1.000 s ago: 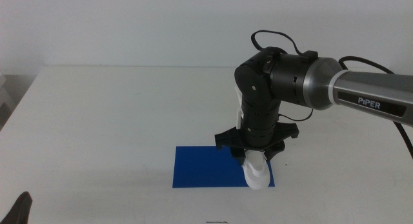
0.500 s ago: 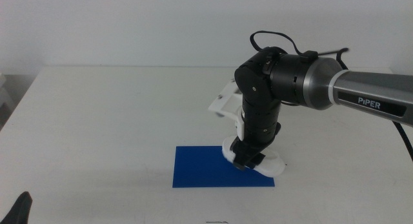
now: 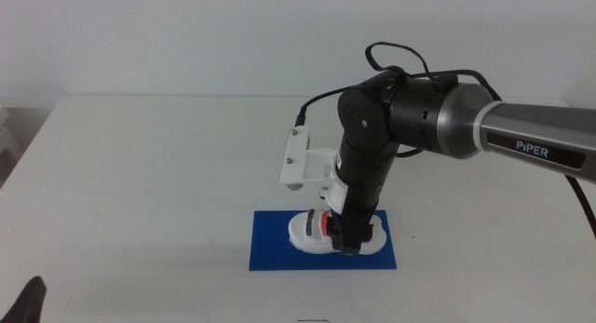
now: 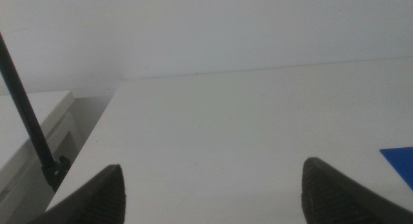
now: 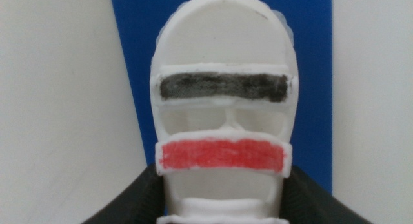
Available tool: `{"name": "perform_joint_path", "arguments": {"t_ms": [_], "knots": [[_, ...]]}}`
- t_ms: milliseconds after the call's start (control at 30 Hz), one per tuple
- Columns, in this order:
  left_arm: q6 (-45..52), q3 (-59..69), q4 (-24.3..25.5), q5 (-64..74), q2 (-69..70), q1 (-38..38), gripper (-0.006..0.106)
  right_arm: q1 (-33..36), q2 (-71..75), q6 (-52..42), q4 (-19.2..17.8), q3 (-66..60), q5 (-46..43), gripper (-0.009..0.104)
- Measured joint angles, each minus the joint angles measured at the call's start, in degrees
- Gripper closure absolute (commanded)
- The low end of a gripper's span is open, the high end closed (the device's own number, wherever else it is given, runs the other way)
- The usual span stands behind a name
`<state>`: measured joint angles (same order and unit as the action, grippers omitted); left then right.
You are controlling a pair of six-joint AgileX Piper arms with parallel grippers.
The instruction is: Use one arm to grab the shoe from the table and place it on the mat.
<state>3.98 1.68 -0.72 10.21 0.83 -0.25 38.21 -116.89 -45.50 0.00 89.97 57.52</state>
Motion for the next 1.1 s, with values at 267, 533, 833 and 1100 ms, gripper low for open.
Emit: {"name": "perform_joint_path", "arguments": {"t_ms": [267,533,833,1100], "knots": [[0.0,0.0,0.0,0.0,0.0,0.0,0.007,0.9,-2.5,-2.7,2.4,5.0,0.9,0.096],[0.0,0.0,0.0,0.0,0.0,0.0,0.007,1.2,-6.0,-2.7,2.8,9.0,4.9,0.096],[0.0,0.0,0.0,0.0,0.0,0.0,0.007,1.2,-6.8,-2.7,1.6,9.1,4.7,0.095],[0.0,0.0,0.0,0.0,0.0,0.0,0.007,1.2,-7.1,-2.7,1.2,9.1,3.5,0.078]]}}
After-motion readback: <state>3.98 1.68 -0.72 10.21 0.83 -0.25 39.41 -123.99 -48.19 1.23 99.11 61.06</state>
